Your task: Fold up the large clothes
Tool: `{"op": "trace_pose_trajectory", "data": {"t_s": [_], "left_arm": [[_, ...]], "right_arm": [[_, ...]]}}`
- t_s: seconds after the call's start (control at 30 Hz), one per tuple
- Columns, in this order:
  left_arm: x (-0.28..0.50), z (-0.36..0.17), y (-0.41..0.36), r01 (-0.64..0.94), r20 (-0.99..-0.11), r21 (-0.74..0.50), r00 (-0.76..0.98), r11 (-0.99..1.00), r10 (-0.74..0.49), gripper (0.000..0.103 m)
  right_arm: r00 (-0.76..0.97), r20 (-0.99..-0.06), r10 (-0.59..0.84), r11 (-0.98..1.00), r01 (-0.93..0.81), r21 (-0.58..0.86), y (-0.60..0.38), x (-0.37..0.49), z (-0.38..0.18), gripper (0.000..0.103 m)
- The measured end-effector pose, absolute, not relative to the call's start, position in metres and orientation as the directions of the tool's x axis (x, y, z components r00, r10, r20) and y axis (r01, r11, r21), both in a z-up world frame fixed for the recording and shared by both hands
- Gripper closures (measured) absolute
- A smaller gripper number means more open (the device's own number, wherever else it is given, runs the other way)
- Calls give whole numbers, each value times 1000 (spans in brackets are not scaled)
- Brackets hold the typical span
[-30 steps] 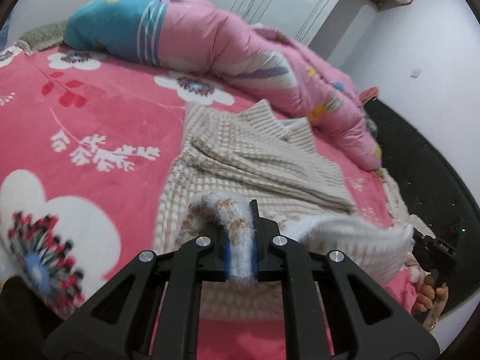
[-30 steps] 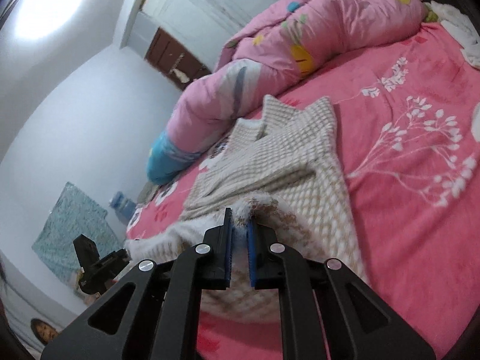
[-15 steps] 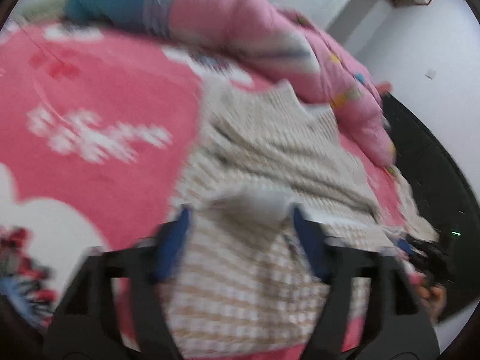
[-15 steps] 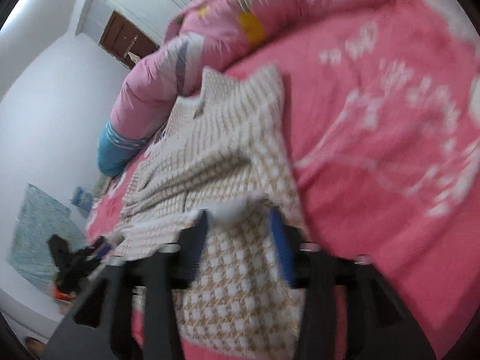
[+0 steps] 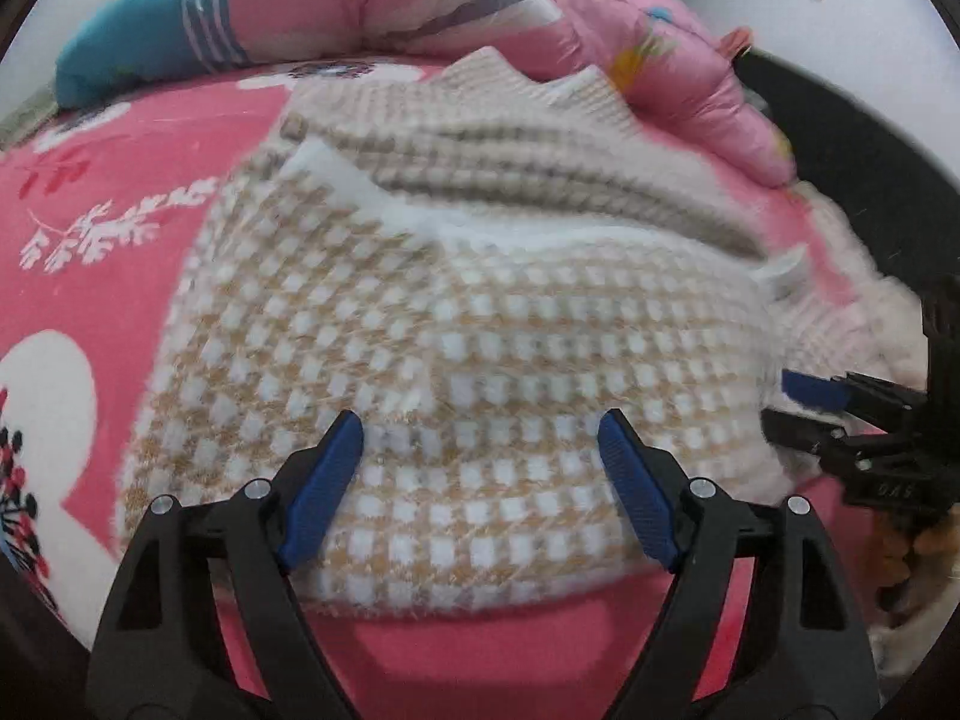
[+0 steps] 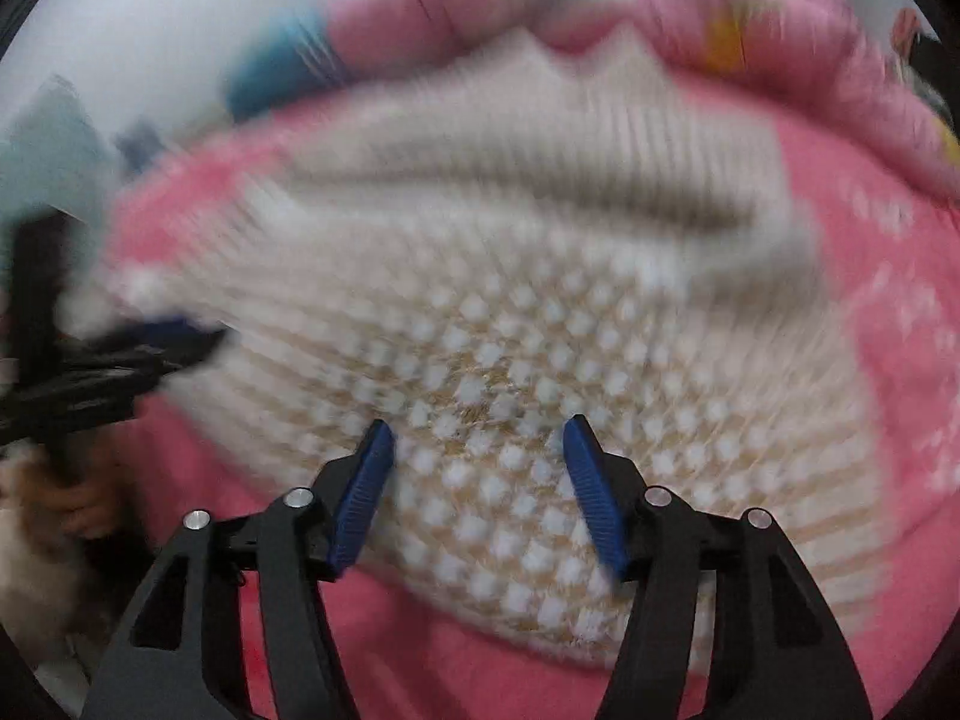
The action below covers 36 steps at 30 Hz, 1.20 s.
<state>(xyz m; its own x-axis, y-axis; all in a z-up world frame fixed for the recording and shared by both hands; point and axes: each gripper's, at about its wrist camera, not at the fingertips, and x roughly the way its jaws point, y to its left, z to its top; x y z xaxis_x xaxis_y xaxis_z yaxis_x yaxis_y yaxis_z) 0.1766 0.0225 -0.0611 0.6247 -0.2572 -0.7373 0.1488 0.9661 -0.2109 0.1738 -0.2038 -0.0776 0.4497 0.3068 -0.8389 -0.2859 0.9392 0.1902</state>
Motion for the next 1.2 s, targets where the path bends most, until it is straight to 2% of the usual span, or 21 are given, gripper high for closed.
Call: {"op": "trace_pose_trajectory", "data": {"t_s": [0.2, 0.27, 0.33, 0.47, 0.53, 0.63, 0.7, 0.73, 0.77, 0.87, 0.97, 1.07, 1.13, 1.2], "left_arm": [[149, -34, 44, 97, -693, -299, 662, 949, -285, 26], [124, -24, 57, 110, -660, -319, 687, 941, -304, 26], [103, -21, 65, 122, -642, -345, 693, 931, -329, 26], [82, -42, 86, 82, -664, -412, 655, 907, -361, 26], [91, -60, 100, 26, -674, -496, 618, 868, -404, 27], [110, -73, 120, -25, -614, -620, 637, 784, -466, 28], [118, -75, 132, -45, -569, -681, 661, 731, -489, 31], [127, -77, 138, -65, -546, -714, 675, 697, -496, 36], [134, -80, 141, -84, -537, -732, 682, 676, -496, 48], [151, -89, 143, -132, -551, -738, 684, 662, -478, 71], [161, -87, 137, -153, -581, -701, 689, 697, -434, 75], [164, -74, 122, -168, -648, -591, 682, 789, -339, 80], [165, -64, 115, -169, -683, -504, 678, 847, -272, 87], [161, -46, 102, -144, -694, -403, 692, 904, -200, 92]], "right_arm": [[478, -788, 388, 920, -255, 298, -239, 141, -36, 40], [495, -764, 413, 910, -252, 329, -259, 117, -26, 36], [502, -754, 423, 906, -219, 363, -280, 98, -22, 28], [461, -764, 451, 883, -107, 456, -317, 79, -46, 26], [433, -770, 470, 859, -23, 511, -333, 83, -69, 26], [460, -717, 524, 809, -5, 588, -343, 90, -79, 26], [491, -682, 543, 784, -3, 621, -348, 102, -83, 26], [498, -669, 551, 771, 1, 636, -350, 107, -85, 26], [509, -654, 560, 757, 6, 653, -353, 113, -88, 26], [537, -620, 572, 720, 33, 693, -362, 136, -96, 35], [555, -600, 576, 702, 41, 711, -366, 148, -99, 44], [558, -602, 571, 702, 48, 710, -365, 160, -101, 59], [558, -596, 578, 697, 43, 716, -365, 161, -96, 77], [587, -581, 564, 710, 14, 704, -362, 156, -77, 88]]}}
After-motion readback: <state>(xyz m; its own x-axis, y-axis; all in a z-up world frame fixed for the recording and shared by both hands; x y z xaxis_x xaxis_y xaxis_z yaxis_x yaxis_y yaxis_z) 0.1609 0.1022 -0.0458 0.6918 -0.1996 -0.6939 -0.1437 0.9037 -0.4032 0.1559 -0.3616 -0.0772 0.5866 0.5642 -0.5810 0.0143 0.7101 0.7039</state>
